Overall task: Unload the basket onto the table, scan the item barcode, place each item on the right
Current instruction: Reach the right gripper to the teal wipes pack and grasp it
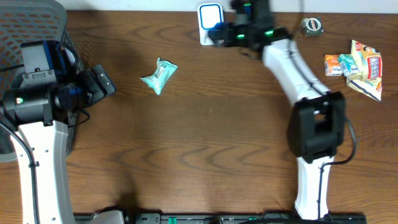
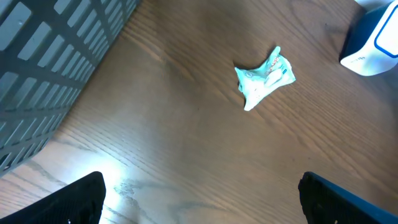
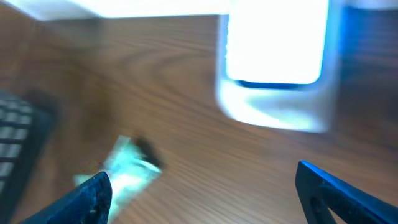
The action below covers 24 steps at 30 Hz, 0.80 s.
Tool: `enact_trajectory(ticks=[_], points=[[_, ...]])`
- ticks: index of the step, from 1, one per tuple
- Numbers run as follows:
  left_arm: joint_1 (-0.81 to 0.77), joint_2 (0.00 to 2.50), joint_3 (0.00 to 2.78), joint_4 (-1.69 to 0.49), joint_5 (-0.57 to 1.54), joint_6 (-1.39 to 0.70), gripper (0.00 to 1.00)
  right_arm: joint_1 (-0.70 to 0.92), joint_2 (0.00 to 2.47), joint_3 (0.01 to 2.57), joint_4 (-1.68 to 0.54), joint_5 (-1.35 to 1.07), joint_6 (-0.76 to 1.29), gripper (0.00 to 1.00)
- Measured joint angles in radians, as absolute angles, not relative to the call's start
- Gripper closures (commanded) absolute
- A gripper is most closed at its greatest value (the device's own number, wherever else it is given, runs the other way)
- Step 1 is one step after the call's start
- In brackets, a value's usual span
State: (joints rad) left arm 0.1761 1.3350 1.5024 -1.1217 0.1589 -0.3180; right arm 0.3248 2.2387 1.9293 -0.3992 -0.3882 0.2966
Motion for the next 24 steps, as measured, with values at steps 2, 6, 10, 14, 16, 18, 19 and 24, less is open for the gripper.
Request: enact_trajectory(ticks=[2,6,10,14,16,18,19,24], points=[[0.176,1.335,1.502,-1.122,0.159,-0.318,0.02,0.384,2.249,1.929,-0.351,-0.358,0.337,0.12],[0.176,1.335,1.502,-1.122,0.159,-0.318,0.02,0.495,2.300,1.929,-0.268,-0.289,0.398,0.17],[0.176,1.335,1.502,-1.122,0.159,-0.318,0.03,0.581,2.365,1.929,-0.249,-0.183,0.424,0.31],[0.176,1.335,1.502,-1.122,0.159,-0.318,0.02,0.646,2.405,1.929,-0.257,-0.060,0.437,0.33],[0.176,1.335,1.502,-1.122,0.159,-0.318,0.02,0.664,2.410,1.929,-0.255,-0.024,0.438,0.33],[0.176,1.335,1.502,-1.122,0.159,-0.318,0.03,0.679,2.412,1.929,-0.255,-0.001,0.439,0.34],[0.176,1.335,1.502,-1.122,0.159,-0.318,0.03,0.683,2.413,1.929,-0.256,0.004,0.439,0.34],[0.176,1.335,1.502,-1.122,0.159,-0.318,0.03,0.693,2.415,1.929,-0.278,0.028,0.441,0.36]])
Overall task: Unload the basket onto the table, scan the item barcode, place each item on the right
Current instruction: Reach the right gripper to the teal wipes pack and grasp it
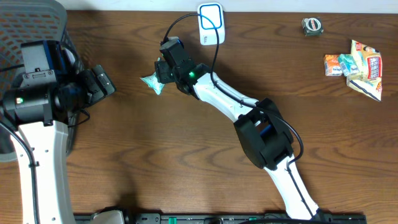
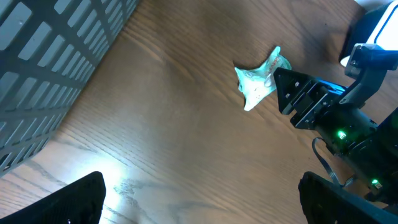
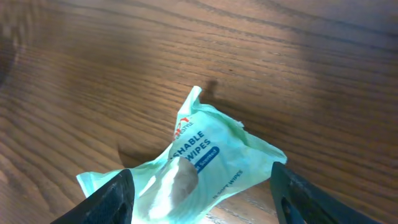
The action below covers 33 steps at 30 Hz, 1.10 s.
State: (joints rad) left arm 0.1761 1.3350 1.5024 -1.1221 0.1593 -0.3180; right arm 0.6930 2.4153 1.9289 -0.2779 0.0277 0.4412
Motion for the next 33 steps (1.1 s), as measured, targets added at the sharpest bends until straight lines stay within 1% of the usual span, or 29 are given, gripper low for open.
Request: enact_trajectory(ticks=[10,16,19,29,33], points=[[0.176,1.335,1.502,-1.122,0.159,-0.318,0.02,0.693,2.457,1.929,-0.305,0.038,0.445,0.37],[0.176,1.335,1.502,-1.122,0.159,-0.318,0.02,0.693,2.463,1.932,-0.329,0.044,0.456,0.42],[0.176,1.335,1.502,-1.122,0.159,-0.318,0.02,0.692,2.458,1.943,-0.384,0.064,0.463,0.44],[0.176,1.335,1.502,-1.122,0.159,-0.318,0.02,0.648,2.362,1.946,-0.781,0.242,0.460,0.47],[0.176,1.335,1.502,-1.122,0.159,-0.318,0.02,0.628,2.323,1.940,-0.952,0.344,0.439,0.44]])
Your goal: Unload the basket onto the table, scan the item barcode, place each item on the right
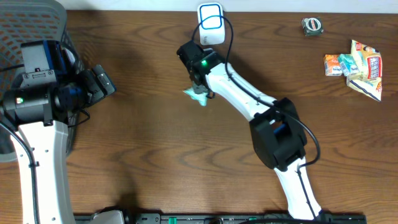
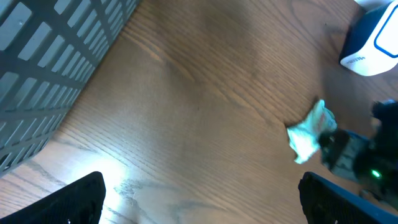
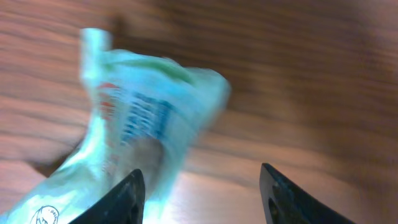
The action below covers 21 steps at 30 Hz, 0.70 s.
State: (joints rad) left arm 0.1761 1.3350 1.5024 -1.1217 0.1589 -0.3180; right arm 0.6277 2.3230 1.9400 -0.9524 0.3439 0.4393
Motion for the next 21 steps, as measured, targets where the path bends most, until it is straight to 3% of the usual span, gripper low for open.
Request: enact_trajectory(ticks=[5,12,21], points=[[0.176,1.335,1.502,-1.122,0.159,-0.318,0.03,0.618,2.280,1.939,-1.063,0.446,0.414,0.36],[0.176,1.335,1.502,-1.122,0.159,-0.318,0.02,0.627,2.230,1.938,-1.058,0.485,0.375,0.18],[0.176,1.335,1.502,-1.122,0.159,-0.318,0.02,0.688,2.217,1.937,-0.929,0.422,0.370,0.20]])
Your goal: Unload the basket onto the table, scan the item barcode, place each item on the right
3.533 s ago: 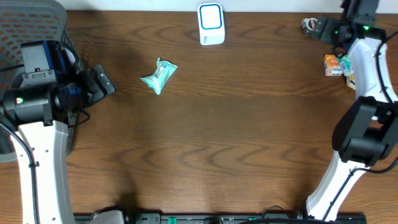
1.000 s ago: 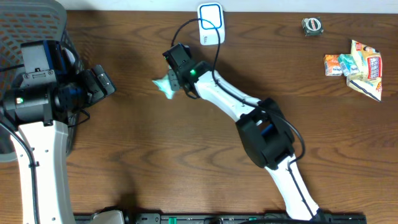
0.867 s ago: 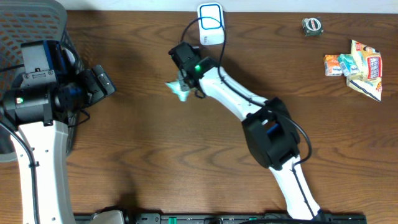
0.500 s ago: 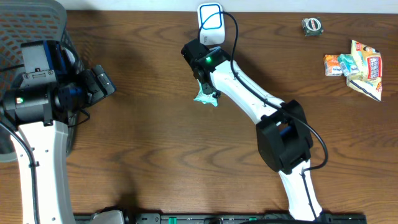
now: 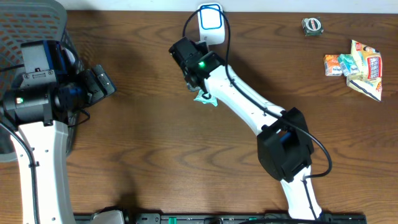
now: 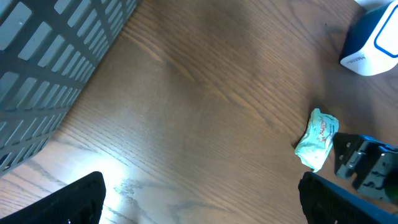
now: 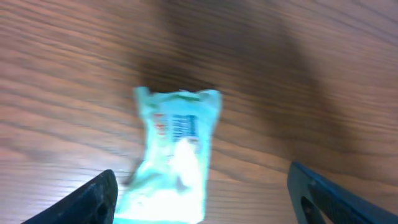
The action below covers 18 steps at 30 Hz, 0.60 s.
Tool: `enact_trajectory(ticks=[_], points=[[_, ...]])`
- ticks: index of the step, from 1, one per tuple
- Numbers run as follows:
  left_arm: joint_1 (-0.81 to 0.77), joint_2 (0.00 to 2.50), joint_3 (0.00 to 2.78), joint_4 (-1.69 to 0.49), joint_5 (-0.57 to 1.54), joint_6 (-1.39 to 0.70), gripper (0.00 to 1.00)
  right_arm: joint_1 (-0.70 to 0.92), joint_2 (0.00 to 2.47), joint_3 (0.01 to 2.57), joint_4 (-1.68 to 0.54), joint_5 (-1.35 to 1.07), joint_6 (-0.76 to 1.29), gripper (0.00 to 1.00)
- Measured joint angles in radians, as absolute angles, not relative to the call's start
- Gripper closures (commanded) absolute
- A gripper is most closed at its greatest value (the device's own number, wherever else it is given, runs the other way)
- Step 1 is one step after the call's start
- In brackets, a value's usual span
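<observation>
A small pale-green wipes packet [image 5: 204, 98] lies flat on the wooden table [image 5: 155, 155], printed side up [image 7: 174, 155]; it also shows in the left wrist view [image 6: 317, 138]. The white-and-blue scanner [image 5: 211, 17] stands at the table's far edge, behind the packet [image 6: 373, 40]. My right gripper [image 5: 194, 78] hovers over the packet, open wide [image 7: 205, 199], its fingers apart from it on either side. My left gripper [image 5: 99, 84] stays open [image 6: 205, 202] at the far left, with nothing between its fingers.
A grey mesh basket [image 5: 31, 25] stands at the back left, close to the left arm [image 6: 50, 62]. A pile of snack packets [image 5: 357, 65] and a small round roll [image 5: 313, 25] lie at the back right.
The right gripper's fingers stood closer together around the packet; now they are wide apart and farther from it, with the packet flat on the table. The left arm is unchanged.
The packet lay left of centre while my right gripper was by the scanner. Then the gripper was over the packet there. Later the packet was between its fingers, farther right and in front of the scanner. Now it lies there, let go.
</observation>
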State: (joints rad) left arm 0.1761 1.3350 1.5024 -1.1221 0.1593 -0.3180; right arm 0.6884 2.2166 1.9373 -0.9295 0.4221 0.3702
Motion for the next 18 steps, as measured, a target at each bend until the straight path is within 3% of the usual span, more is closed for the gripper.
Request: enact_trajectory(ticks=[7,18], points=[[0.176,1.335,1.502,-1.122,0.159,-0.318,0.02,0.739,2.229,1.937,-0.881,0.412,0.352,0.20],[0.176,1.335,1.502,-1.122,0.159,-0.318,0.02,0.752,2.405,1.935,-0.875,0.591,0.332,0.19]])
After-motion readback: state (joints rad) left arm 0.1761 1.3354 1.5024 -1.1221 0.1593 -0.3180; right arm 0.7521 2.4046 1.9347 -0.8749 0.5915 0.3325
